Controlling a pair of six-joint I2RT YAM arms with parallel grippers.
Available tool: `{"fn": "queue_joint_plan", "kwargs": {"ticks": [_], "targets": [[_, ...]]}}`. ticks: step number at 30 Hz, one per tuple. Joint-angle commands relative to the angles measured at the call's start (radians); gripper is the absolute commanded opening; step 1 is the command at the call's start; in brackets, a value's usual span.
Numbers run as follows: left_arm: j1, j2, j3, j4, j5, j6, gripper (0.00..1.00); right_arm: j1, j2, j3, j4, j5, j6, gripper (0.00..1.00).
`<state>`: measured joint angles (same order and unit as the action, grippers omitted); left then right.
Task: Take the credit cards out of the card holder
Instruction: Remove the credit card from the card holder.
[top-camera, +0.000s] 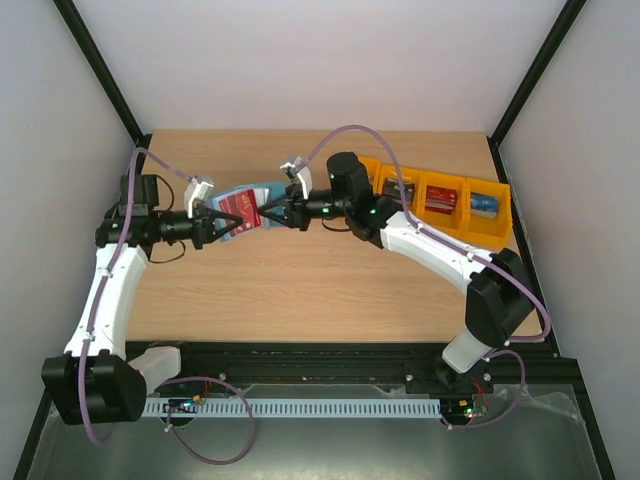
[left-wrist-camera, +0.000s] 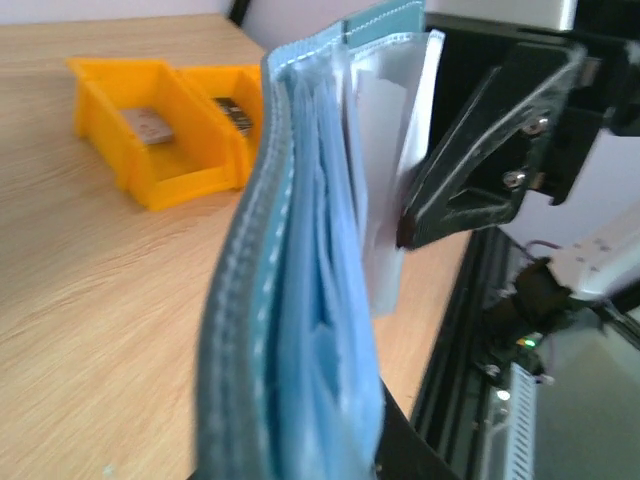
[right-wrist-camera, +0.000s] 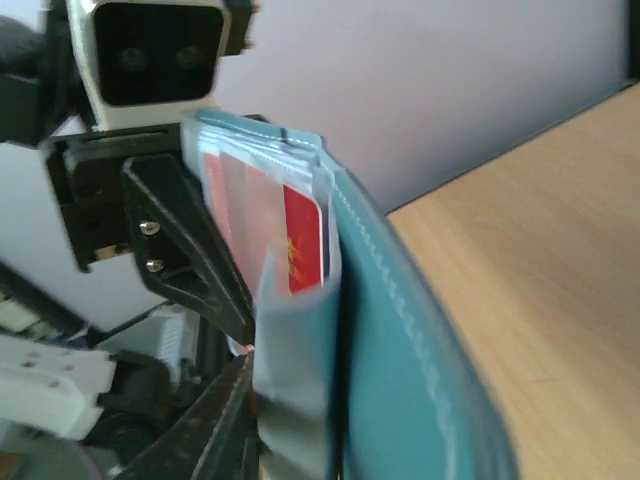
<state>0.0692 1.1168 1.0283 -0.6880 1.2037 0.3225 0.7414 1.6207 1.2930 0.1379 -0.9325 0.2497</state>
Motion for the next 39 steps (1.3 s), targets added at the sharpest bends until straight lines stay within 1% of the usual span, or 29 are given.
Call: {"fn": "queue_joint_plan", "kwargs": {"ticks": [1,2,4,5,6,7,8,11,13,15,17,18,20,23,27,29,31,33,36,39], "targets": [[0.012,-0.021,-0.021,0.131,-0.197,-0.151,0.02,-0.041,-0.04,0.026,-0.075,0.303,0.057,0.3],[0.01,-0.022,-0.029,0.162,-0.306,-0.185,0.02,-0.054,-0.038,0.032,-0.105,0.399,0.08,0.3],[0.003,-0.019,-0.047,0.206,-0.532,-0.209,0.02,-0.062,-0.039,0.044,-0.159,0.54,0.08,0.31],[-0.003,-0.017,-0.05,0.217,-0.64,-0.209,0.02,-0.061,-0.041,0.048,-0.173,0.562,0.066,0.33],[-0.008,-0.015,-0.051,0.224,-0.713,-0.207,0.02,-0.058,-0.042,0.05,-0.183,0.563,0.054,0.34],[-0.011,-0.015,-0.051,0.226,-0.758,-0.204,0.02,-0.044,-0.043,0.055,-0.191,0.557,0.038,0.34],[-0.013,-0.017,-0.05,0.226,-0.772,-0.203,0.02,-0.024,-0.043,0.061,-0.196,0.544,0.011,0.34],[-0.018,-0.02,-0.051,0.222,-0.711,-0.202,0.02,0.056,-0.03,0.095,-0.209,0.455,-0.082,0.32],[-0.024,-0.018,-0.054,0.221,-0.681,-0.202,0.02,0.097,-0.012,0.118,-0.182,0.303,-0.111,0.31],[-0.026,-0.014,-0.057,0.22,-0.658,-0.201,0.02,0.112,0.01,0.12,-0.082,0.189,-0.051,0.3],[-0.026,-0.014,-0.055,0.212,-0.592,-0.198,0.02,0.113,0.041,0.11,0.033,0.145,0.055,0.26],[-0.026,-0.015,-0.053,0.204,-0.545,-0.194,0.02,0.113,0.058,0.109,0.069,0.14,0.093,0.24],[-0.026,-0.017,-0.047,0.186,-0.442,-0.182,0.02,0.113,0.093,0.13,0.079,0.166,0.127,0.2],[-0.024,-0.023,-0.03,0.168,-0.334,-0.173,0.02,0.108,0.127,0.168,-0.005,0.235,0.082,0.14],[-0.025,-0.024,-0.024,0.136,-0.248,-0.132,0.02,0.088,0.132,0.166,-0.042,0.259,0.067,0.08],[-0.025,-0.025,-0.017,0.101,-0.185,-0.091,0.02,0.082,0.13,0.177,-0.089,0.277,0.04,0.05],[-0.025,-0.023,0.001,0.039,-0.117,-0.038,0.02,0.069,0.114,0.172,-0.117,0.281,0.024,0.05],[-0.023,-0.021,0.022,-0.007,-0.053,0.009,0.02,0.052,0.093,0.145,-0.111,0.277,0.023,0.05],[-0.023,-0.016,0.042,-0.067,0.001,0.08,0.02,0.029,0.072,0.109,-0.112,0.264,0.022,0.04],[-0.022,-0.017,0.054,-0.107,0.017,0.125,0.02,0.025,0.07,0.112,-0.145,0.232,-0.003,0.05]]}}
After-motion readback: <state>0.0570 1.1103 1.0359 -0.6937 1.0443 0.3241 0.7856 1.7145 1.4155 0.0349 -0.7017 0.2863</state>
